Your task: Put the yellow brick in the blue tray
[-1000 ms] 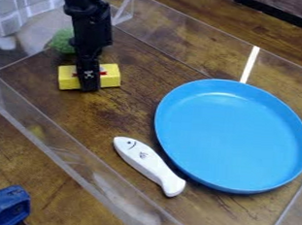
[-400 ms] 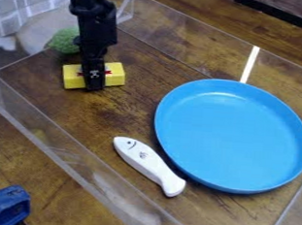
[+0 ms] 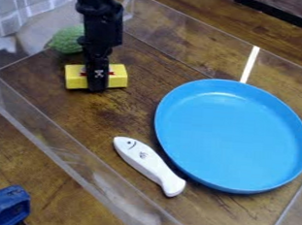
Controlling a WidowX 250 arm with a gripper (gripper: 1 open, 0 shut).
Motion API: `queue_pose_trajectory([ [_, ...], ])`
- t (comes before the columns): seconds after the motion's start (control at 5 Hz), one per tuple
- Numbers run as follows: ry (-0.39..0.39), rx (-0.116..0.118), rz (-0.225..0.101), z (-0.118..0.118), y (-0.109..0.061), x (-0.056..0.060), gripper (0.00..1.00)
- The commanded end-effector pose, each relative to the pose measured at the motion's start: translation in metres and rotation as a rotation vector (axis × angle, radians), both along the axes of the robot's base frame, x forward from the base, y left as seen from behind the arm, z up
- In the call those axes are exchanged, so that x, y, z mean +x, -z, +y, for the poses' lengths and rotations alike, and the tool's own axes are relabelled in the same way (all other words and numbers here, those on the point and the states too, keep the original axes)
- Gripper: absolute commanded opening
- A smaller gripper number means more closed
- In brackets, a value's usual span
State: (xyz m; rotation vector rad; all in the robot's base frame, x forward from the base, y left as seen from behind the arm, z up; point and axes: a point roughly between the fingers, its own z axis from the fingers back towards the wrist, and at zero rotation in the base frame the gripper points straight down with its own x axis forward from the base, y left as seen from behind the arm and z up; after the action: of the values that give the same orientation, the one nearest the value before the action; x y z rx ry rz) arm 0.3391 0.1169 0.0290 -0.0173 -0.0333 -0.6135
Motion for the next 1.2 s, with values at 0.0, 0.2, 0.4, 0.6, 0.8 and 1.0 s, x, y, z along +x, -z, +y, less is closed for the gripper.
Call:
queue_pose_trajectory([
  [0.0,0.004,0.042,-0.076,-0.0020,-0.0357,0.0145,0.00],
  [0.2,-0.003,0.053,-0.074,-0.0047,-0.0411,0.0166,0.00],
  [0.4,-0.005,0.061,-0.073,-0.0068,-0.0448,0.0180,0.00],
  [0.6,-0.001,0.061,-0.077,-0.0071,-0.0418,0.0191,0.00],
  [0.8,0.003,0.062,-0.081,-0.0079,-0.0429,0.0215,0.00],
  [1.0,0.007,0.064,-0.084,-0.0089,-0.0440,0.0239,0.00],
])
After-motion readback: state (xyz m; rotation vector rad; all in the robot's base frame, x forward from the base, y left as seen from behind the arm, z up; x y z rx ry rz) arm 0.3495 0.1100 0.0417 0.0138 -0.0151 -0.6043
